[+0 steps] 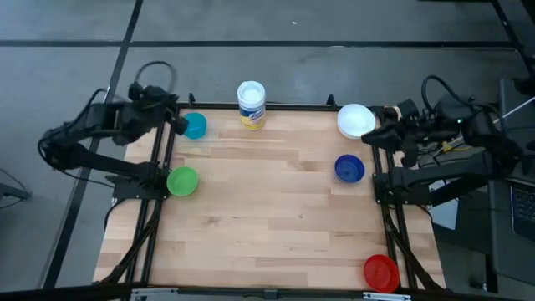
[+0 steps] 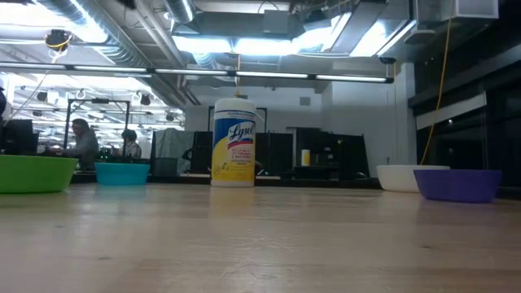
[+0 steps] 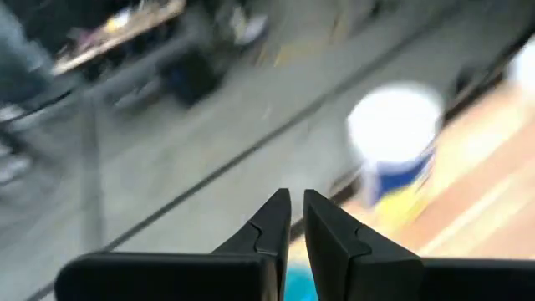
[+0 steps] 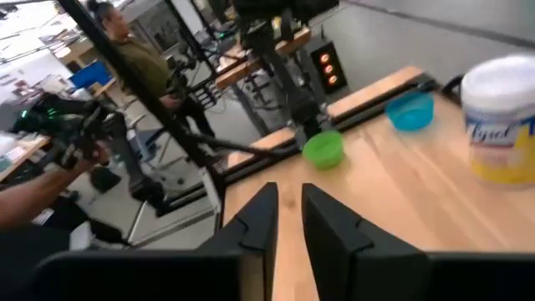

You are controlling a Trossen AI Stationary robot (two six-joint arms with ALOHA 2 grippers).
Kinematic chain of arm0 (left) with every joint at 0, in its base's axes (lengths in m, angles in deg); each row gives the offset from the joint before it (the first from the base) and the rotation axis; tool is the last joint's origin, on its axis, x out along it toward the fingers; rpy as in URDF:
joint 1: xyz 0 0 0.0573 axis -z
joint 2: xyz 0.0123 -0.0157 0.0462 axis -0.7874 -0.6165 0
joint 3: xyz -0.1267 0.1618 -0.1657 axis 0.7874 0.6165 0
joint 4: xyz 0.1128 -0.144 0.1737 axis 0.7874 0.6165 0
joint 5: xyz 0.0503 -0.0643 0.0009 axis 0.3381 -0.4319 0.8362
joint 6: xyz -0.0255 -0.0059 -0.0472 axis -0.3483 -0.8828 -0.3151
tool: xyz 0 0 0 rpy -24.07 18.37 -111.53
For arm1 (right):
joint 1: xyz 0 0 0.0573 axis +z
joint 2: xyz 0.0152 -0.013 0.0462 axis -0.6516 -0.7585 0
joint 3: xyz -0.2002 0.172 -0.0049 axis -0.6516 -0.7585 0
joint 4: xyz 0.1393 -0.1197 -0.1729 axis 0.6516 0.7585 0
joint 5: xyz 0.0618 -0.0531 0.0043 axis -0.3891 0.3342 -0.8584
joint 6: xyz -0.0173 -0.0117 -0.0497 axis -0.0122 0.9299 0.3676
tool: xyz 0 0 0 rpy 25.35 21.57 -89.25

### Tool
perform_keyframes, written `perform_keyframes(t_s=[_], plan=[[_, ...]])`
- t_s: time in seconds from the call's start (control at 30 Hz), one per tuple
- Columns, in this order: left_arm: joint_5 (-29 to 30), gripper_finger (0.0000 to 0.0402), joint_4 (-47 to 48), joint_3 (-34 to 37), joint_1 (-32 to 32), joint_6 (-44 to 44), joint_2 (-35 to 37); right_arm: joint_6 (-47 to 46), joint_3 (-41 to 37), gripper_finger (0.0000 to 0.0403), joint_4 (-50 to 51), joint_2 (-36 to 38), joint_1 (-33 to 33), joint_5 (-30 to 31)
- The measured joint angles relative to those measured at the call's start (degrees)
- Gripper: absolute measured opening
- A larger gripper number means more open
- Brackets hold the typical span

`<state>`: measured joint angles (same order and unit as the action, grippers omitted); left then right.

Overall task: Nest bowls inside each other
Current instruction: Stack the light blue bowl on the white bowl

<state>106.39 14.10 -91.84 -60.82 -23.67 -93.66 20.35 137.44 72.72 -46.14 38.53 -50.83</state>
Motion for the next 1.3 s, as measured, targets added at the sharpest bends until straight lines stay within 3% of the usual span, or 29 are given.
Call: perform_keyframes(t_s=[0.1,0.23,0.57,0.77,0.93,1.3], plan=[[-13.41,0.0033,7.05,-0.78,-7.69,4.47,-3.76,0.02,3.2,0.0084,2.15,-2.2,0.0,1.34],[-31.15,0.0047,2.02,5.76,-17.53,11.82,-4.11,-0.24,3.85,0.0115,3.95,-2.59,-0.02,2.84],[-48.63,0.0095,-14.54,25.88,-43.18,18.53,-8.91,-0.71,3.82,0.0177,4.0,-1.43,0.0,2.74],[-62.94,0.0085,-22.99,28.81,-50.01,18.89,-15.52,-1.95,3.82,0.019,3.54,-0.81,-0.01,1.51],[-64.71,0.0085,-23.05,28.61,-49.73,20.57,-22.7,-1.99,3.82,0.0191,3.26,-0.86,0.0,1.22],[-56.27,0.0084,-27.57,28.59,-48.55,23.27,-30.73,-3.95,3.82,0.0186,-0.11,-0.85,0.0,0.13]])
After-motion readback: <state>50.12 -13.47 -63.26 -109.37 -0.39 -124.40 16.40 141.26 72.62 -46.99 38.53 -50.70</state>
